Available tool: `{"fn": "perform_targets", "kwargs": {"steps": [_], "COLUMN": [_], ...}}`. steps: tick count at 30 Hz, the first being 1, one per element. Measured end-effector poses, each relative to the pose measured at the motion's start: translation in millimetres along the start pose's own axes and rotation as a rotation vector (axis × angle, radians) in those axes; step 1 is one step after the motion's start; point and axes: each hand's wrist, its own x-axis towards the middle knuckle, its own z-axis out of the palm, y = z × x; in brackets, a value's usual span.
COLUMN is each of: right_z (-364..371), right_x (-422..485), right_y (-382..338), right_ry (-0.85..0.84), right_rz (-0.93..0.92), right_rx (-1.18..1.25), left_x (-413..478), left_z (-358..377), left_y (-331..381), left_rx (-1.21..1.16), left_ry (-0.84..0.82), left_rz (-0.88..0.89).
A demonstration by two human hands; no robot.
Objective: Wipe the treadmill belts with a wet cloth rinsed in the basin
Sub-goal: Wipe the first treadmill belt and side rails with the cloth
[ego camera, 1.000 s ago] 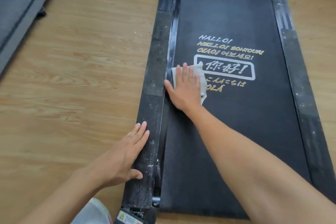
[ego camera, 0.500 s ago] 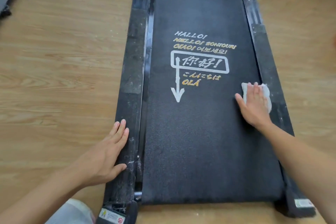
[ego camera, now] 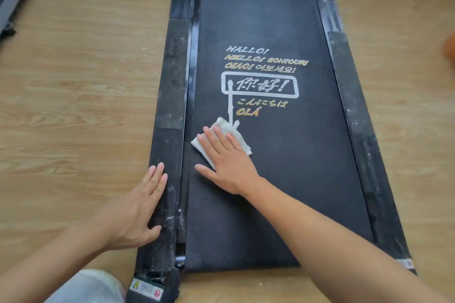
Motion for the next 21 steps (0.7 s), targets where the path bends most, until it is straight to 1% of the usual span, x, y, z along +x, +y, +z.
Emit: {"fn": "perform_targets", "kwargs": {"steps": [1, 2, 5, 7, 9, 12, 13, 15, 19, 21], "right_z": [-4.1, -9.3, -25.8, -35.0, -36.0, -28.7, -23.1, -17.4, -1.4, 12.4], "right_x": [-15.0, -31.6, -100.5, -141.6, -147.6, -109.8, -94.8, -64.1, -11.2, -4.1], "right_y": [26.0, 55.7, 150.9, 188.1, 189.1, 149.7, 135.7, 101.2, 3.8, -42.6], "right_ry": [0.007, 0.012, 0.053, 0.041, 0.022, 0.081, 0.092, 0.096, 0.064, 0.033], "right_rz": [0.031, 0.119, 0.509, 0.664, 0.758, 0.865, 0.836, 0.706, 0.352, 0.17], "right_rx": [-0.013, -0.013, -0.007, 0.014, 0.07, 0.162, 0.144, 0.099, 0.061, 0.067], "left_x": [-1.1, -0.9, -0.5, 0.8, 2.3, 1.8, 2.7, 4.3, 6.5, 6.9], "left_z": [-0.4, -0.4, 1.7, 2.9, 2.0, 0.2, -0.5, -3.3, -8.4, -9.7], "left_y": [1.3, 3.2, 8.1, 8.0, 5.7, 8.9, 10.3, 13.2, 11.7, 10.6], "left_rx": [-0.004, -0.017, -0.048, -0.049, -0.046, -0.038, -0.02, 0.027, 0.095, 0.113], "left_ry": [0.008, 0.017, 0.069, 0.067, 0.074, 0.043, 0.037, 0.001, -0.04, -0.051], "left_rz": [-0.002, -0.004, 0.004, 0.001, -0.007, -0.017, -0.026, -0.038, -0.045, -0.04]}}
